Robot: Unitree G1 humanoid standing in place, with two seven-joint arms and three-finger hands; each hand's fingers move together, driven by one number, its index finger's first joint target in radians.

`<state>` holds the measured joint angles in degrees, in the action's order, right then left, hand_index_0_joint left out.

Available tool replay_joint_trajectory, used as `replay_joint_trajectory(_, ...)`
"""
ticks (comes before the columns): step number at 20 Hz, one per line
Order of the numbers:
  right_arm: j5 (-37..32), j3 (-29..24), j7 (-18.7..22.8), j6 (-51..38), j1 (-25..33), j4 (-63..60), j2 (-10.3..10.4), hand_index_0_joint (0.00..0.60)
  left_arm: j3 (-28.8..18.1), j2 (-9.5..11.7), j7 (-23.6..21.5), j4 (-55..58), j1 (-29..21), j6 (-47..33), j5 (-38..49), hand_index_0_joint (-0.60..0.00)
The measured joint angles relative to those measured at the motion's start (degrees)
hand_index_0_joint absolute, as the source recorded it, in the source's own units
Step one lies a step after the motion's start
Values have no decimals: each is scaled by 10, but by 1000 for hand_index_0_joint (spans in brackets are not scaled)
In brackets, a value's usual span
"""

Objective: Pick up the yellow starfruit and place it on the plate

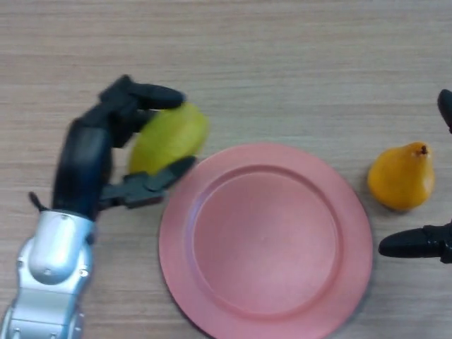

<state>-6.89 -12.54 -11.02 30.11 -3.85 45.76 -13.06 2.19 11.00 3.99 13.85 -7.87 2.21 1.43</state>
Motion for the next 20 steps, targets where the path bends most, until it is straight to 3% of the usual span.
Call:
replay_joint_trajectory(4,0,-1,0,1,-3,4,1,0,48,-4,56,27,30,109,13,-600)
replay_joint_trajectory(9,-1,-1,0,4,-4,15,2,0,76,5,165,-3,38,99,-199,-600)
replay_joint_trajectory(10,-1,-1,0,8,-4,15,2,0,79,4,189,-17,38,100,-219,-600)
replay_joint_trajectory(13,-1,-2,0,13,-5,16,2,0,79,0,195,-15,26,99,-225,-600)
replay_joint_trajectory(14,-1,-2,0,13,-5,17,2,0,79,-1,195,-15,23,99,-225,-550)
replay_joint_trajectory(15,-1,-2,0,13,-5,17,2,0,79,-1,195,-16,23,97,-225,-450)
replay_joint_trajectory(16,-1,-1,0,13,-5,17,2,0,79,-1,195,-17,22,94,-225,-300)
replay_joint_trajectory(17,-1,-1,0,13,-5,17,2,0,79,-1,195,-18,22,88,-225,-200)
replay_joint_trajectory(18,0,0,0,13,-5,17,2,0,78,-1,194,-19,22,72,-224,-57)
replay_joint_trajectory(19,0,0,0,13,-5,17,2,0,76,-1,194,-15,24,70,-195,0)
replay_joint_trajectory(20,1,0,0,13,-4,16,2,0,71,-1,194,3,29,70,-137,0)
